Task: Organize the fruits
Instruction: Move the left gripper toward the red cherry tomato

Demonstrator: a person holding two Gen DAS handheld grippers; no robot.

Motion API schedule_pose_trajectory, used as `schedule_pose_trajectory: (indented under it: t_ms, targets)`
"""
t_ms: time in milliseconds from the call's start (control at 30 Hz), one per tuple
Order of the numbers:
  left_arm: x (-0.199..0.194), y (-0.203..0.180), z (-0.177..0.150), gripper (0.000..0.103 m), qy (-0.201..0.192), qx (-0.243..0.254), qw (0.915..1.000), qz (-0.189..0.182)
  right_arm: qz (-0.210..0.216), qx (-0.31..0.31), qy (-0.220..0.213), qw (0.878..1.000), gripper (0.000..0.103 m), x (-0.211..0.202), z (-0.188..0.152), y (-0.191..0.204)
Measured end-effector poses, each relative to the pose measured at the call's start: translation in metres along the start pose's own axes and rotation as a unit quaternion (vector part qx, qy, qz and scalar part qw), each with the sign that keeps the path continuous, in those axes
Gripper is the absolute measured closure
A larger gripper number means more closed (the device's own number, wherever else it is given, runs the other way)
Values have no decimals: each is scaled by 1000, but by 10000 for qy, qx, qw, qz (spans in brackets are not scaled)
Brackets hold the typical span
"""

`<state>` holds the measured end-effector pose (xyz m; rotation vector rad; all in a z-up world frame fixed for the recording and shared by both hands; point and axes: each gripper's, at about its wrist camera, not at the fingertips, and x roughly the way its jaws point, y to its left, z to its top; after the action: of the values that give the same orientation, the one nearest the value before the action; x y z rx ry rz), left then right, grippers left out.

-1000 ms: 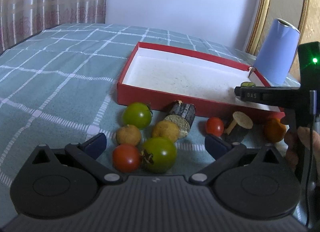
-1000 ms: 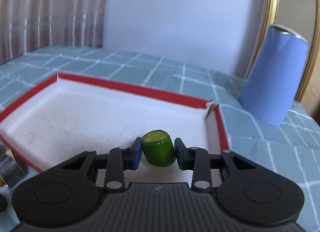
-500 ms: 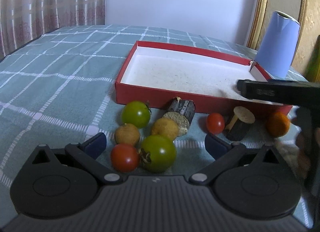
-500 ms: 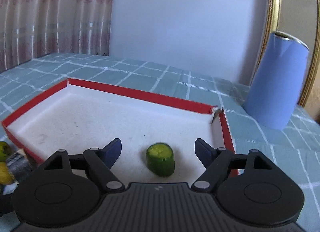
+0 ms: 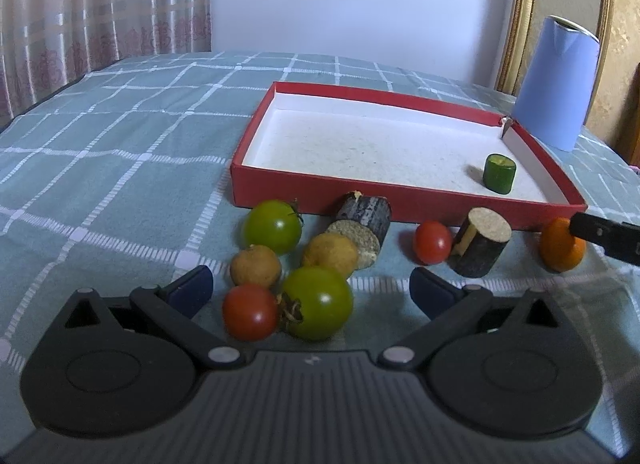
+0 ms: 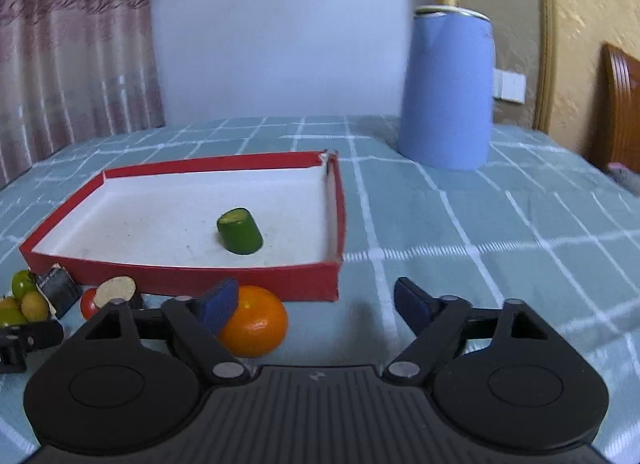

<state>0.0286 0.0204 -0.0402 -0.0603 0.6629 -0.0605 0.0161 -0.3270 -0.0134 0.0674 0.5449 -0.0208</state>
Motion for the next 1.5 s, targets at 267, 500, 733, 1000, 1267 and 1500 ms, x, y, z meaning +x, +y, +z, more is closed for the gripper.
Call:
schedule_pose_trajectory:
  t_ms: [267, 500, 733, 1000, 1267, 1500]
  targets:
    - [1, -2, 0, 0, 31, 86, 9999, 86, -448, 461, -30, 9979, 16, 2, -9, -25]
    - [-8, 0, -3, 0, -49, 93, 9999, 135, -595, 741, -72, 9954, 16, 1, -10, -35]
    - [-19, -1, -7, 0, -182, 244, 9995, 36, -549, 726, -328, 9953, 16, -9, -14, -34]
    - [-33, 0, -15, 12, -336, 208, 9992, -26, -627, 727, -479, 9942, 16, -13, -15, -33]
    - [-35, -3, -20, 17, -374, 282, 9989, -61, -649, 704, -451, 9944, 16, -12, -14, -32]
    - [-32, 10, -18, 29, -293, 174, 9994, 59, -632, 722, -420, 9945, 16, -11, -14, -32]
